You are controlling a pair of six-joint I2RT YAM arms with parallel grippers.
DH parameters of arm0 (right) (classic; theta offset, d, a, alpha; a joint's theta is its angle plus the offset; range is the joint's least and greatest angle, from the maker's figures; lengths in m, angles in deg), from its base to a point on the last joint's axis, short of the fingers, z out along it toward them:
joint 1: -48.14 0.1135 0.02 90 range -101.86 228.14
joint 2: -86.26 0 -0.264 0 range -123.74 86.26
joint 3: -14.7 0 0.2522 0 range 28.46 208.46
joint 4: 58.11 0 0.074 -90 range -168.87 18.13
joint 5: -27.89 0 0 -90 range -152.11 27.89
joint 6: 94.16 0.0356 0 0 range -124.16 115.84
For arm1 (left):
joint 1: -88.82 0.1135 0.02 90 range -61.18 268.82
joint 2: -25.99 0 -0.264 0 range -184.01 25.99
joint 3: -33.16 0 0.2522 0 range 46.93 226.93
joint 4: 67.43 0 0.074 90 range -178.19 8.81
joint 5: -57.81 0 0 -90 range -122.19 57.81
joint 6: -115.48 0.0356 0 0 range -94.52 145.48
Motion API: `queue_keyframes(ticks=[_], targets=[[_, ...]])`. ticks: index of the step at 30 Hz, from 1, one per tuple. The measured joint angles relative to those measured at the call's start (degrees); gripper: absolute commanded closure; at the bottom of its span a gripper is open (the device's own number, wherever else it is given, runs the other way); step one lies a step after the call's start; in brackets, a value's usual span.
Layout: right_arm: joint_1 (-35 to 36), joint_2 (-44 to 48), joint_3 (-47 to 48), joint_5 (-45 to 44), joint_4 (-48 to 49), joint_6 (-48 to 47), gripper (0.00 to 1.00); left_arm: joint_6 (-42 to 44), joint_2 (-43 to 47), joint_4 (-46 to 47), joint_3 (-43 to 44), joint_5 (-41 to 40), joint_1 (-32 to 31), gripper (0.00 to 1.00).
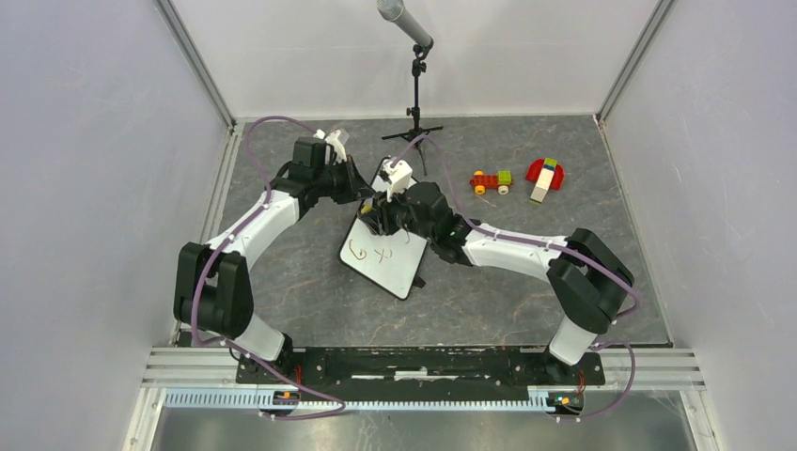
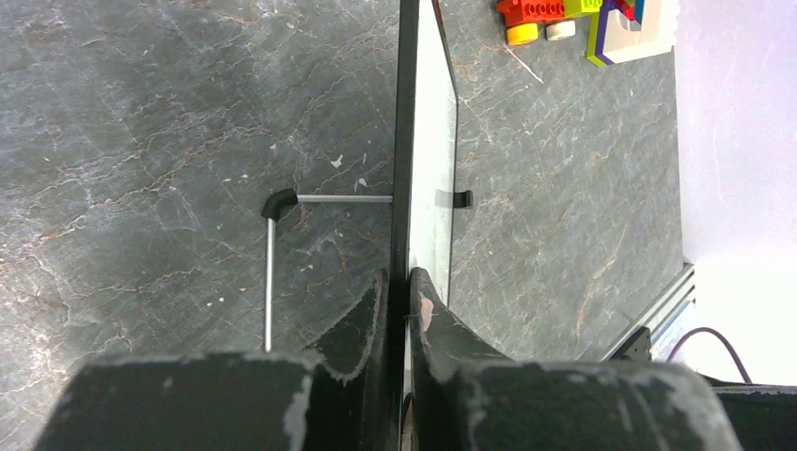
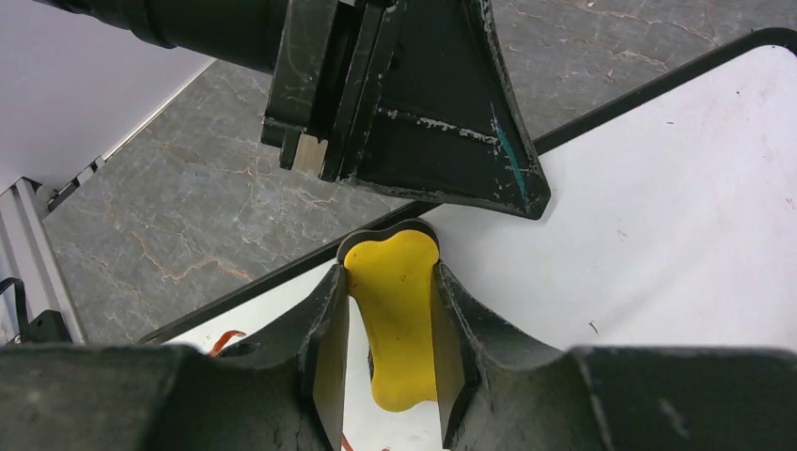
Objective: Erase the whiteboard
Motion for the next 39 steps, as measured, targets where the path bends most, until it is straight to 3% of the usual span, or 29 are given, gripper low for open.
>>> queue_keyframes(ticks=[3, 8, 14, 19, 24, 29, 33, 39], targets=[[-0.5, -0.3, -0.7, 0.7, 1.6, 0.6, 0.82, 0.4, 0.0, 0.1, -0.1, -0.3, 0.0, 0.98], [-4.0, 1.6, -11.6, 2.6, 12.2, 4.0, 0.81, 1.0, 0.2, 0.0, -0.1, -0.6, -0.3, 0.98], [-8.1, 2.0, -20.5, 2.1, 17.9, 5.9, 0.8, 1.0, 0.2, 0.0, -0.1, -0.7, -0.3, 0.98], [-7.5, 2.3, -20.8, 0.6, 17.9, 6.5, 0.8, 1.0, 0.2, 0.0, -0.1, -0.5, -0.3, 0.98], [-2.8, 2.8, -13.4, -5.6, 8.4, 3.5, 0.78, 1.1, 0.2, -0.1, -0.1, -0.7, -0.2, 0.98], [2.6, 2.8, -8.1, -5.0, 8.7, 2.6, 0.77, 1.1, 0.4, 0.0, -0.1, -0.3, -0.5, 0.98], [0.9, 2.4, -12.1, -4.2, 13.7, 4.8, 0.77, 1.1, 0.4, -0.1, -0.1, -0.5, -0.5, 0.98], [-7.2, 1.7, -25.5, -2.4, 25.1, 9.7, 0.77, 1.1, 0.4, -0.1, -0.1, -0.5, -0.5, 0.98]])
